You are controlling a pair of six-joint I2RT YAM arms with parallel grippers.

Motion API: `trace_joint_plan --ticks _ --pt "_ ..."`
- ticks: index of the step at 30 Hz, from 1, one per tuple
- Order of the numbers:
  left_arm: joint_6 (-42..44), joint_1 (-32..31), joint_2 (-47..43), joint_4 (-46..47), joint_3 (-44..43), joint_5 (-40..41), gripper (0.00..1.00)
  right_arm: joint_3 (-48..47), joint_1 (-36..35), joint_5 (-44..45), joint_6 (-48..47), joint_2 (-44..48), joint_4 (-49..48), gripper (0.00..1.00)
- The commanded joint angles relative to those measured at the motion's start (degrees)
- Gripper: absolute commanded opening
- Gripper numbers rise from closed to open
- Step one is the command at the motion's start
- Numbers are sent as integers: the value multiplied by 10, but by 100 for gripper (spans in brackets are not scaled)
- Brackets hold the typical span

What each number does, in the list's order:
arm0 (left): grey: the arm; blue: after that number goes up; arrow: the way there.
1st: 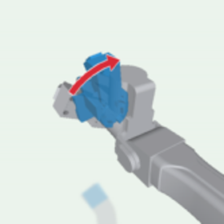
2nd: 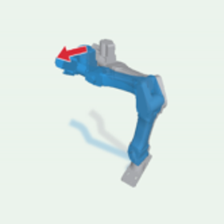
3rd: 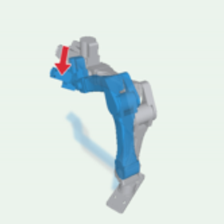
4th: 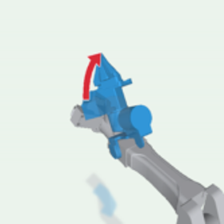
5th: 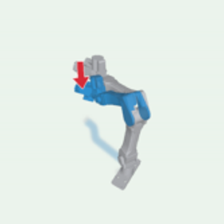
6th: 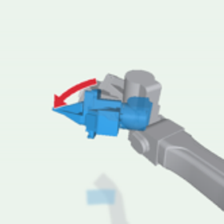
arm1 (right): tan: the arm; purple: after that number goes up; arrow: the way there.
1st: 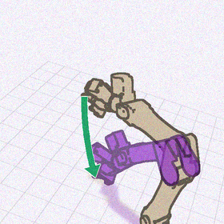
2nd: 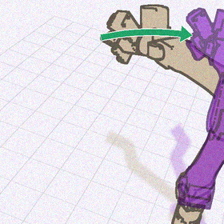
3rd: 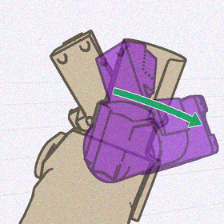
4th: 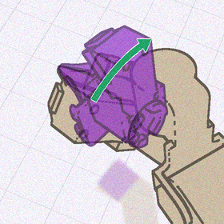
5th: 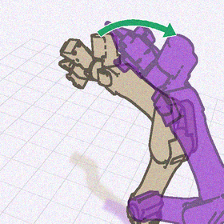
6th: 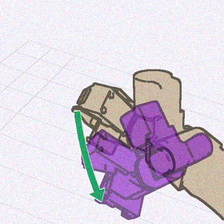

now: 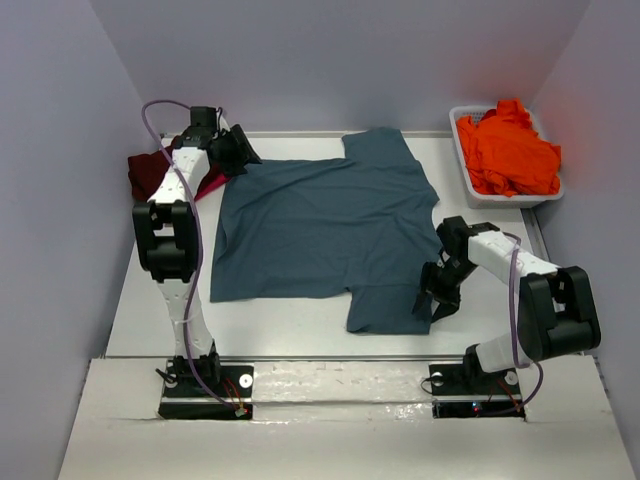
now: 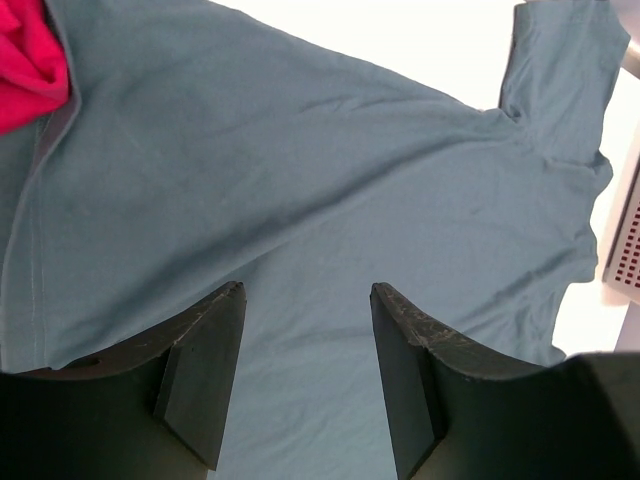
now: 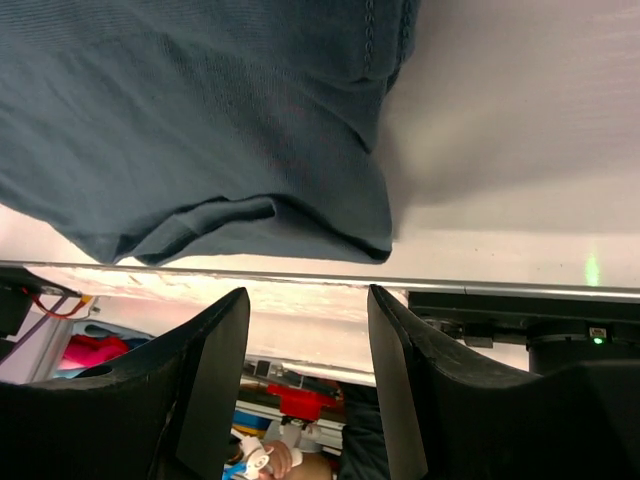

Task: Fold and stack the t-shirts
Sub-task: Flatten the tshirt out

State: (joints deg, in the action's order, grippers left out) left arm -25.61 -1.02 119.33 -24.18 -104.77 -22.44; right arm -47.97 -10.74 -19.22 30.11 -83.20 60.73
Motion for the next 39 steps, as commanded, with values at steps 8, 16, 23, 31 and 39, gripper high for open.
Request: trace_joint_plan --ticks 8,16,23,31,39 --pt "18 1 -62 7 33 -1 64 23 -8 -10 12 -5 -93 56" --pt "22 1 -63 4 34 3 64 30 -8 -23 12 -32 -121 53" --pt "24 1 -60 3 37 6 64 42 -13 -36 10 -36 -132 44" --pt "27 1 -54 2 39 8 64 37 -13 -41 4 -7 -102 17" --pt "28 1 -46 -1 33 9 64 35 -13 -50 -13 42 -47 17"
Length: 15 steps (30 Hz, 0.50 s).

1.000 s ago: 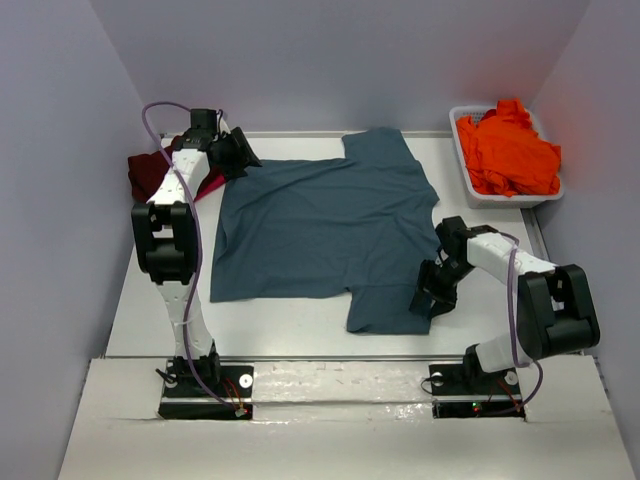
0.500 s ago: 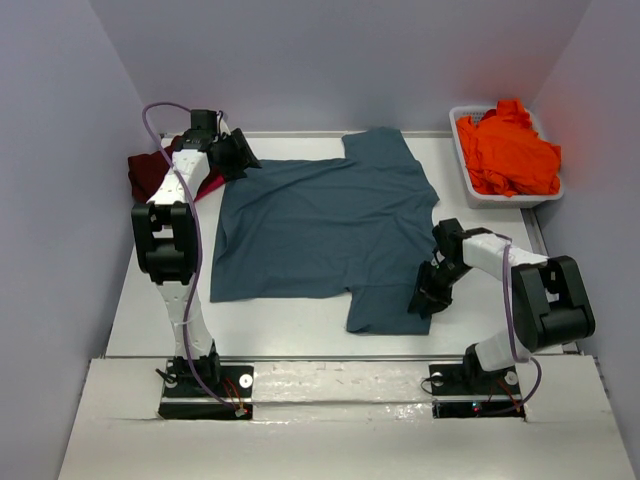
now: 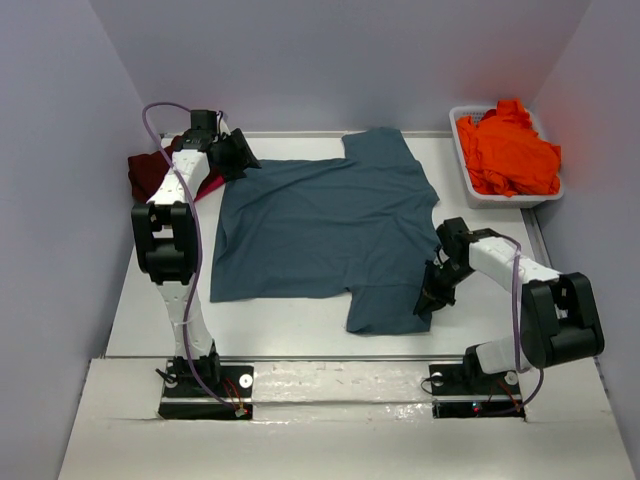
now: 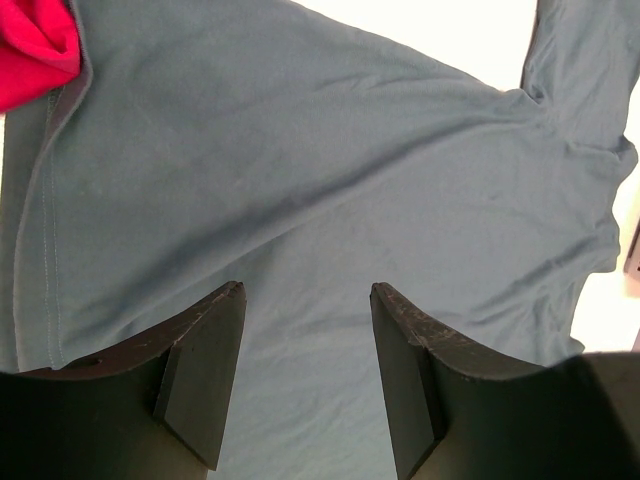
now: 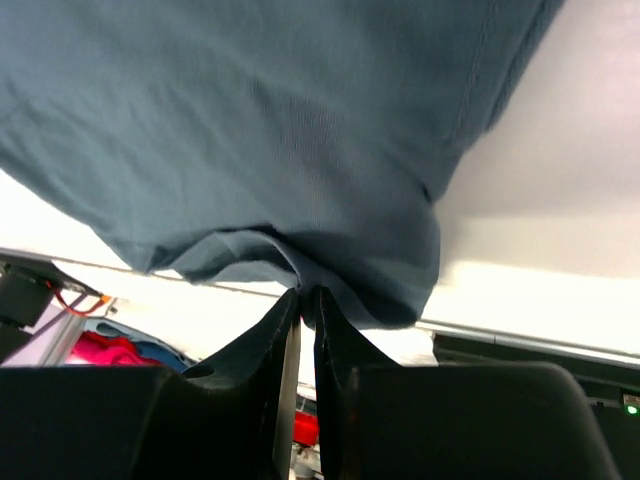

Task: Fold and stack the t-shirts
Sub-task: Flatten the tshirt out

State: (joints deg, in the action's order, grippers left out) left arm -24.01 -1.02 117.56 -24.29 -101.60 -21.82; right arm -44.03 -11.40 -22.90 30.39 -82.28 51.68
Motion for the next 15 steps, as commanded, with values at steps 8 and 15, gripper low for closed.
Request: trace_joint_plan --ticks 8,15 --pt "13 1 -26 -5 -4 5 64 0 -6 -47 -31 76 93 17" --pt "14 1 -26 -8 -6 6 64 18 -6 -100 -45 109 118 21"
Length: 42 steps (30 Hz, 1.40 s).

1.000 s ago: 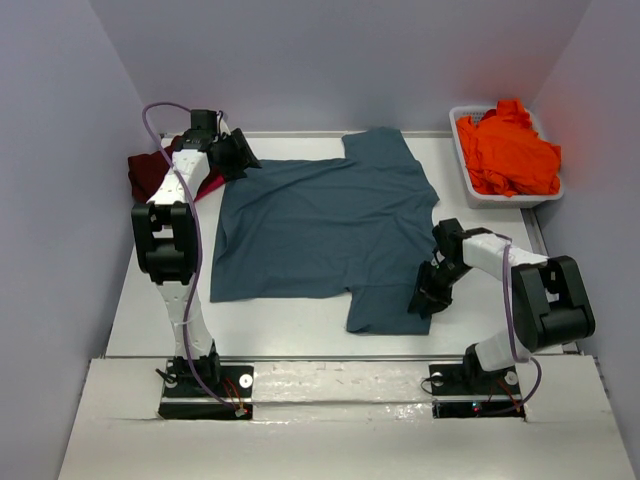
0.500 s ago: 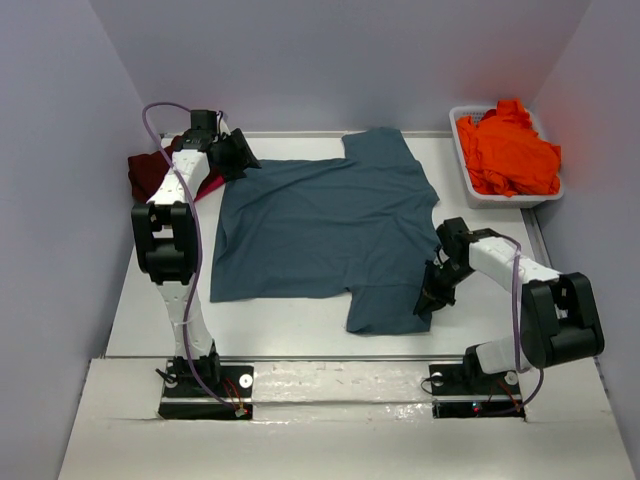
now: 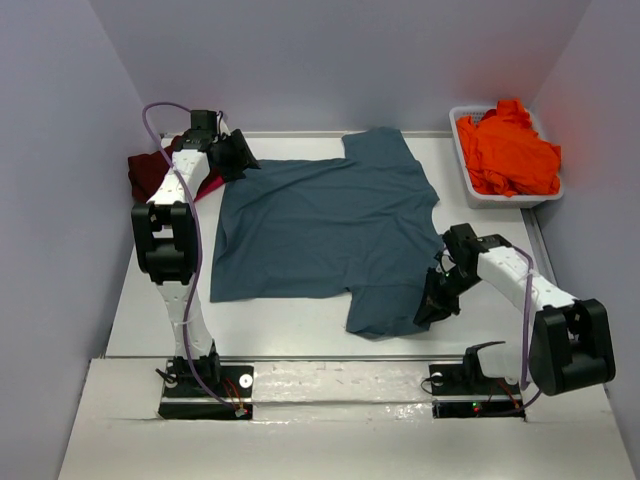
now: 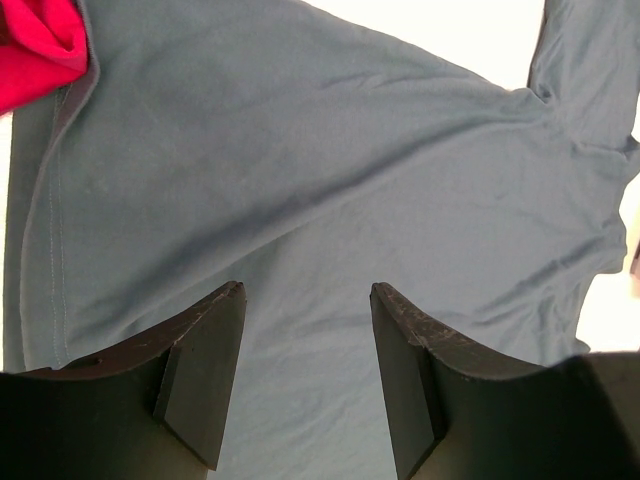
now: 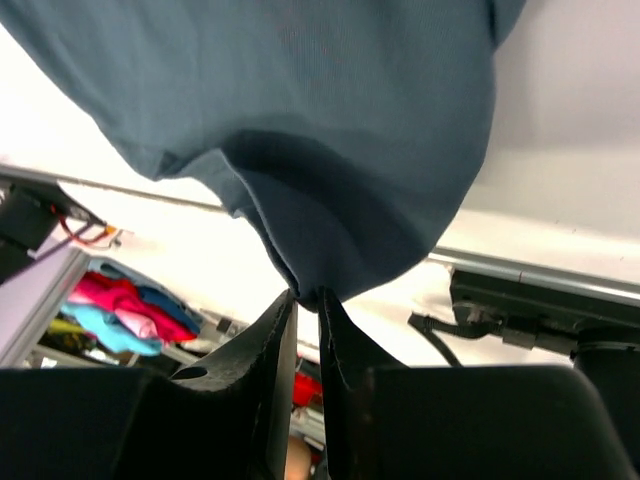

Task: Fold and stack the t-shirts
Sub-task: Flatten the tshirt out

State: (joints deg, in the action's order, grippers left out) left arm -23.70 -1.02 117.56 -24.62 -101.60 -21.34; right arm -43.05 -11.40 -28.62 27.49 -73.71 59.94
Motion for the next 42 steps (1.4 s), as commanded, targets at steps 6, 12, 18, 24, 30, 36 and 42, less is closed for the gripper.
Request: trace_joint_plan --ticks 6,12,18,24,30,36,42 --pt "12 1 -25 -7 -9 2 64 5 -6 -50 -23 45 68 30" --pt "12 1 -25 -8 -8 2 64 8 -6 -58 -18 66 81 36" --pt "14 1 -25 -8 -6 4 63 -1 -6 -64 21 67 37 37" --pt "14 1 -23 -9 -4 4 63 -10 -6 -5 49 -10 -59 36" --pt "15 1 -27 -10 -3 4 63 -28 -6 55 66 -79 -101 36" --pt "17 1 -26 -9 1 4 63 -28 -6 83 76 -107 -128 35" --pt "17 1 -19 -10 -8 1 63 -5 -6 60 57 -125 -123 35"
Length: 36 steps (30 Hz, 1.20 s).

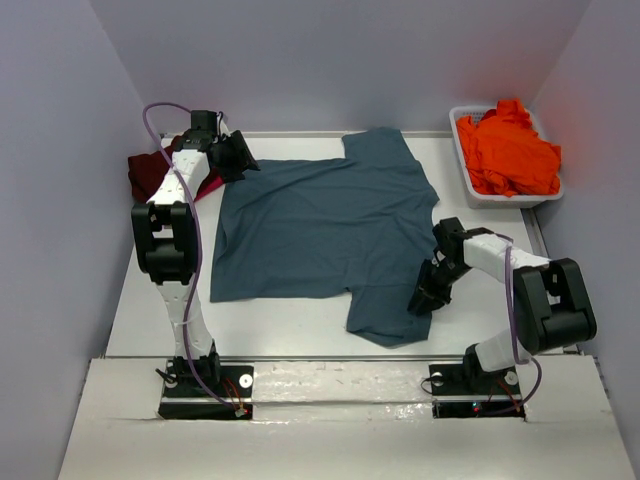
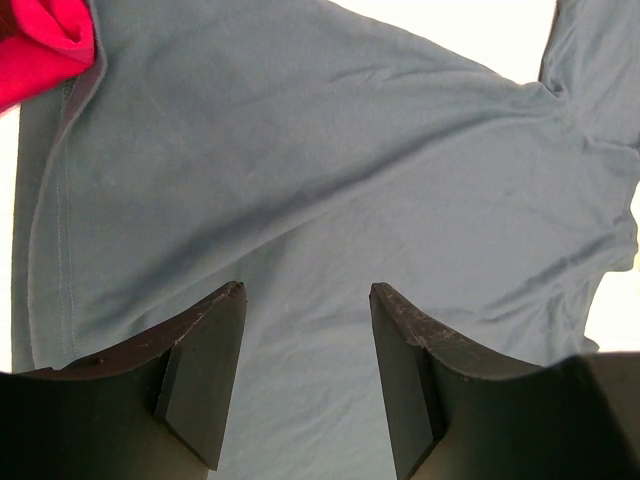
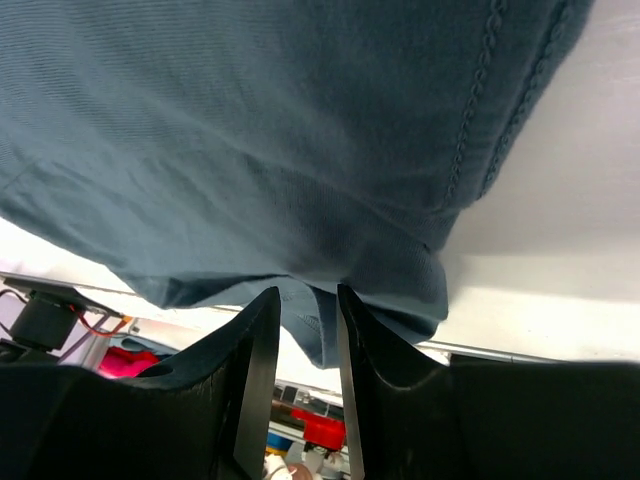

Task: Fold and stack the t-shirts
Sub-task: Flatten the tshirt out

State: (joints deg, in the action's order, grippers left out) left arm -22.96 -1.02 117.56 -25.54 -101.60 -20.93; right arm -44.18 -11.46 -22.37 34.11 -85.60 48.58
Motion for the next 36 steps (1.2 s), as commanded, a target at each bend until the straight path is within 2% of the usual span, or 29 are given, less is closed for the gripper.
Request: trace_joint_plan --ticks 1,14,24,36 --pt "10 1 -17 -1 -9 -3 63 9 -11 -9 -17 -6 -2 35" --pt "12 1 -15 -4 -12 -3 63 88 -28 -102 -46 52 43 35" --pt "13 1 -14 -6 -11 -1 63 153 -28 -115 -54 128 86 36" --pt "13 1 -14 -9 -11 1 63 139 -28 -137 -30 192 96 36"
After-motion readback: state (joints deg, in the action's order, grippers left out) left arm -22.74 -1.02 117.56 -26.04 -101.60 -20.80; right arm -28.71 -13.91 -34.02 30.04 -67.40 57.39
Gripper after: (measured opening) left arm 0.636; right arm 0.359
